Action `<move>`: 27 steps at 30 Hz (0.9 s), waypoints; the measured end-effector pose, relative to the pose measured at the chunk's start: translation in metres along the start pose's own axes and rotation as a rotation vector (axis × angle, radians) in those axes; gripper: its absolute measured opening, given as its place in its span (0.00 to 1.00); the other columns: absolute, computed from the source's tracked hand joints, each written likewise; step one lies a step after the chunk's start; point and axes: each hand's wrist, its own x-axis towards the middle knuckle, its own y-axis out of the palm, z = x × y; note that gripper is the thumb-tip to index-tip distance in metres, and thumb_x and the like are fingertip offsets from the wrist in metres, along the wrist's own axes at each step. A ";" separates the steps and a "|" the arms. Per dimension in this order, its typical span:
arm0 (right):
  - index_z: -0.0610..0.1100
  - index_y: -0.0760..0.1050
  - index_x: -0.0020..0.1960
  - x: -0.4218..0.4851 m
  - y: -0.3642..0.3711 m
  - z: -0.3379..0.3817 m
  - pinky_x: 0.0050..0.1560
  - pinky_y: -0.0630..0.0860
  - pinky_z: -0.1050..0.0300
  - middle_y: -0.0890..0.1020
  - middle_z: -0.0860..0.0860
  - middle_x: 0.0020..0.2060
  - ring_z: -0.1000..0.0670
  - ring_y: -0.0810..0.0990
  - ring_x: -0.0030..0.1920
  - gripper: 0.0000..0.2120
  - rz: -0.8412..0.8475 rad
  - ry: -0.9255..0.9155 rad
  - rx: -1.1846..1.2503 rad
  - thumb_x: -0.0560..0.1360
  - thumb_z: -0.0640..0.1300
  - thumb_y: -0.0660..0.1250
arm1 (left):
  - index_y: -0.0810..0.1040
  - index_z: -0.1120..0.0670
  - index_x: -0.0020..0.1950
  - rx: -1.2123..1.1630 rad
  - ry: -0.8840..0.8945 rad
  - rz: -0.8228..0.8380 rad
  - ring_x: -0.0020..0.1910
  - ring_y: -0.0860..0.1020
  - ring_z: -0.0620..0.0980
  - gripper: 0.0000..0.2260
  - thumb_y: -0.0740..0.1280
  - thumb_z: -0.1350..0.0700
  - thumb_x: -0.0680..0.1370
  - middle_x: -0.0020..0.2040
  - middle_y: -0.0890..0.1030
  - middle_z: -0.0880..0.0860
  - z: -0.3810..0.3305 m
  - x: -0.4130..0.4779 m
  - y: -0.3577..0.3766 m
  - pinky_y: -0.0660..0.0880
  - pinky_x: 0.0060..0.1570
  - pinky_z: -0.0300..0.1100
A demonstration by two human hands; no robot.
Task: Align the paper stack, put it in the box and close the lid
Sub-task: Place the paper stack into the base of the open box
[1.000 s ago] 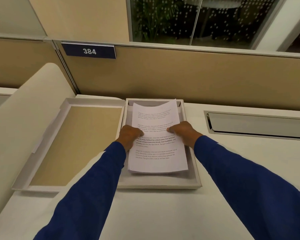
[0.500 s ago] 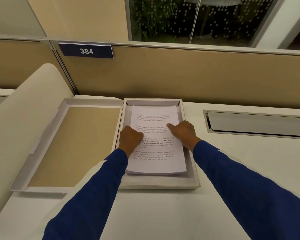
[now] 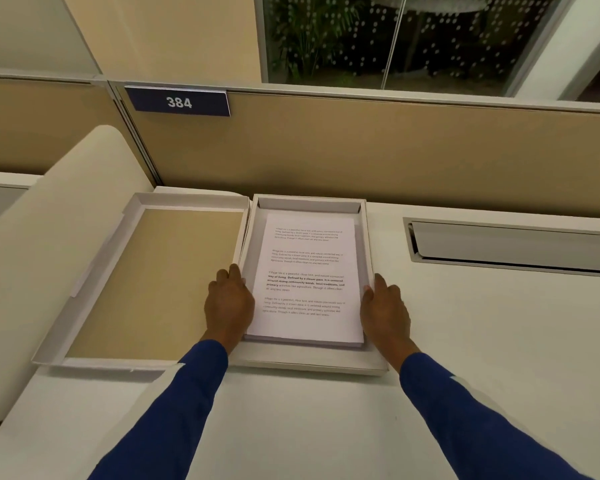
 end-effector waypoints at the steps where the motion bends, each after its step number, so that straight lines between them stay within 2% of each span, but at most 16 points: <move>1: 0.45 0.61 0.77 -0.004 0.001 -0.001 0.52 0.76 0.49 0.75 0.41 0.61 0.42 0.79 0.56 0.23 -0.005 0.004 0.005 0.85 0.52 0.53 | 0.74 0.63 0.62 -0.013 0.004 0.001 0.44 0.76 0.59 0.11 0.57 0.61 0.84 0.50 0.77 0.61 0.000 0.001 0.000 0.73 0.40 0.49; 7: 0.45 0.61 0.77 -0.009 0.004 -0.003 0.52 0.78 0.50 0.75 0.42 0.60 0.43 0.80 0.55 0.23 -0.011 0.011 0.001 0.84 0.53 0.55 | 0.74 0.62 0.63 -0.027 0.005 0.023 0.45 0.77 0.60 0.12 0.57 0.58 0.84 0.51 0.78 0.62 0.002 -0.002 0.001 0.76 0.43 0.51; 11: 0.45 0.62 0.76 -0.005 0.005 -0.004 0.52 0.78 0.48 0.75 0.42 0.60 0.42 0.80 0.55 0.23 -0.010 0.013 -0.017 0.84 0.54 0.54 | 0.70 0.60 0.72 -0.146 -0.081 0.052 0.58 0.76 0.62 0.20 0.60 0.50 0.84 0.60 0.76 0.62 0.003 -0.008 -0.009 0.75 0.54 0.54; 14: 0.46 0.62 0.76 -0.003 0.005 -0.005 0.53 0.78 0.47 0.75 0.42 0.60 0.42 0.80 0.55 0.24 -0.004 0.023 -0.006 0.84 0.54 0.54 | 0.71 0.59 0.73 -0.186 -0.127 -0.116 0.59 0.75 0.62 0.25 0.63 0.45 0.82 0.62 0.77 0.62 0.016 -0.030 -0.025 0.76 0.56 0.56; 17: 0.46 0.62 0.76 -0.003 0.005 -0.005 0.53 0.78 0.47 0.75 0.42 0.60 0.42 0.79 0.56 0.24 0.000 0.020 -0.003 0.84 0.55 0.54 | 0.68 0.60 0.74 -0.094 -0.189 -0.349 0.62 0.73 0.64 0.28 0.68 0.47 0.79 0.64 0.75 0.64 0.044 -0.060 -0.042 0.72 0.59 0.60; 20: 0.46 0.61 0.77 -0.003 0.004 -0.005 0.53 0.77 0.46 0.75 0.41 0.60 0.41 0.79 0.56 0.24 0.007 0.014 -0.002 0.84 0.55 0.53 | 0.55 0.57 0.80 -0.050 -0.378 -0.463 0.75 0.60 0.64 0.38 0.68 0.45 0.77 0.77 0.61 0.64 0.077 -0.088 -0.049 0.60 0.71 0.64; 22: 0.46 0.62 0.76 -0.003 0.003 -0.005 0.54 0.78 0.46 0.75 0.41 0.60 0.40 0.79 0.56 0.23 0.006 0.013 -0.008 0.84 0.54 0.54 | 0.46 0.58 0.82 -0.127 -0.630 -0.477 0.79 0.52 0.64 0.45 0.70 0.43 0.76 0.81 0.52 0.65 0.098 -0.097 -0.047 0.52 0.76 0.62; 23: 0.46 0.62 0.76 -0.004 0.003 -0.004 0.54 0.77 0.45 0.75 0.41 0.60 0.40 0.79 0.56 0.23 0.004 0.013 -0.009 0.84 0.54 0.54 | 0.45 0.60 0.82 -0.208 -0.779 -0.461 0.80 0.52 0.65 0.47 0.70 0.42 0.75 0.81 0.51 0.65 0.107 -0.098 -0.048 0.52 0.76 0.61; 24: 0.45 0.63 0.75 -0.005 0.003 -0.004 0.53 0.77 0.45 0.75 0.41 0.60 0.40 0.79 0.56 0.23 0.001 0.012 -0.008 0.84 0.54 0.54 | 0.48 0.62 0.81 -0.273 -0.903 -0.422 0.79 0.54 0.67 0.46 0.70 0.42 0.75 0.80 0.54 0.67 0.113 -0.097 -0.050 0.53 0.76 0.61; 25: 0.45 0.63 0.75 -0.005 0.003 -0.003 0.53 0.77 0.45 0.75 0.41 0.59 0.40 0.79 0.56 0.23 0.000 0.010 -0.009 0.84 0.54 0.54 | 0.56 0.65 0.79 -0.287 -0.952 -0.374 0.76 0.60 0.69 0.43 0.70 0.42 0.75 0.77 0.61 0.68 0.118 -0.096 -0.051 0.57 0.75 0.62; 27: 0.45 0.63 0.75 -0.006 0.003 -0.002 0.53 0.77 0.46 0.75 0.41 0.60 0.40 0.79 0.56 0.23 0.002 0.007 -0.017 0.84 0.54 0.54 | 0.72 0.67 0.66 -0.296 -0.875 -0.323 0.67 0.71 0.70 0.31 0.70 0.44 0.75 0.65 0.75 0.69 0.126 -0.095 -0.051 0.68 0.67 0.62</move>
